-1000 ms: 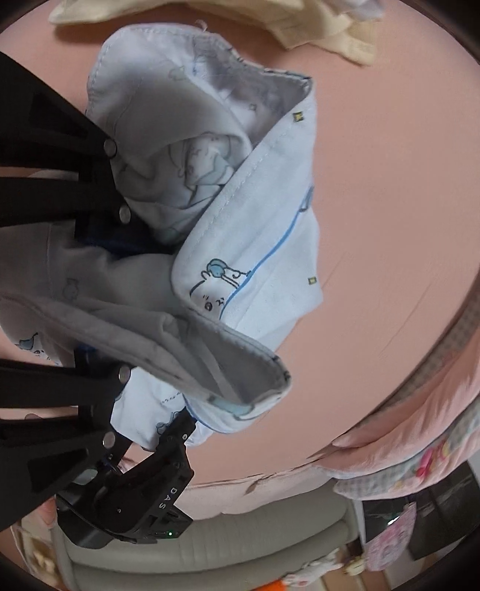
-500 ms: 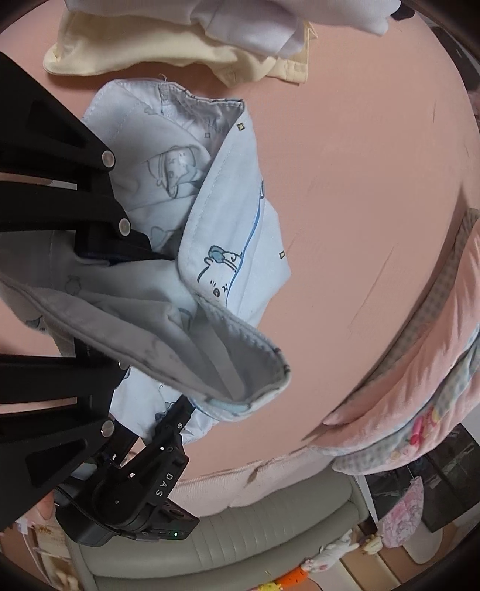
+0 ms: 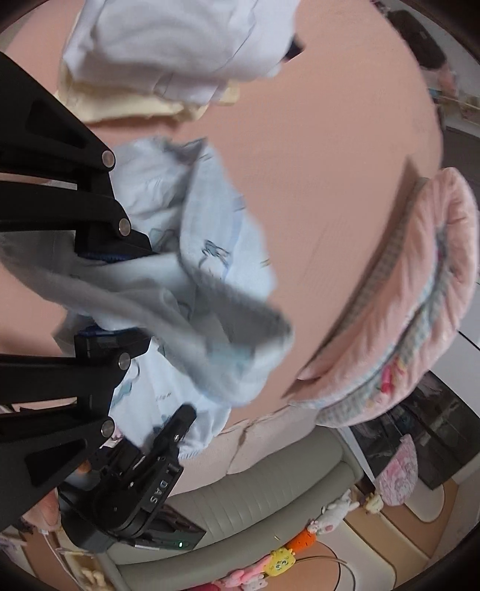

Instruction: Fold clothes

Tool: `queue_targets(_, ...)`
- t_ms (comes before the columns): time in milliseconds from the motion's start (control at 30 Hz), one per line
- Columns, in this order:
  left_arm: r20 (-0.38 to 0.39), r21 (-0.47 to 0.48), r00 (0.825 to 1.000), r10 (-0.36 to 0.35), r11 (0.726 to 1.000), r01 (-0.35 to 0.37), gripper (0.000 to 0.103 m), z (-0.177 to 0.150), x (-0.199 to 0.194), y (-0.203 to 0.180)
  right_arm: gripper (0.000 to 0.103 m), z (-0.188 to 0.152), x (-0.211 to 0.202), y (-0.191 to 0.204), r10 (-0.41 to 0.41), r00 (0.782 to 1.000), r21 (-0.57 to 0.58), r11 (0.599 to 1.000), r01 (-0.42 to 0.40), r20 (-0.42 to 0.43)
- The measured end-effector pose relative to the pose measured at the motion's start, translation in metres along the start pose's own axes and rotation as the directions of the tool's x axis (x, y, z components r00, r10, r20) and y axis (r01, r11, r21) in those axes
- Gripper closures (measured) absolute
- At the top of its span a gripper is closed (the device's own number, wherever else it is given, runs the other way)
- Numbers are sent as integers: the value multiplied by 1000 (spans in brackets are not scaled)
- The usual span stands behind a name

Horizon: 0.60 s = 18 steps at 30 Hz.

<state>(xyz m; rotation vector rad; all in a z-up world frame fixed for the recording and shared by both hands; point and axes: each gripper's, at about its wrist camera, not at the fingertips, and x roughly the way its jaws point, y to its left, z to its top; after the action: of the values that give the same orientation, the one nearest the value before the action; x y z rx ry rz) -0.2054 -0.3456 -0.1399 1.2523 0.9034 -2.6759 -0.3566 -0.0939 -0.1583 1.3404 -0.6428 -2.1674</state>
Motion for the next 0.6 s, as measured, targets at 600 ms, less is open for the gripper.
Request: queue_targets(600, 125, 61, 991, -55, 997, 48, 93, 16, -55, -17, 86, 2, -85, 19, -16, 998, -54, 998, 19, 55)
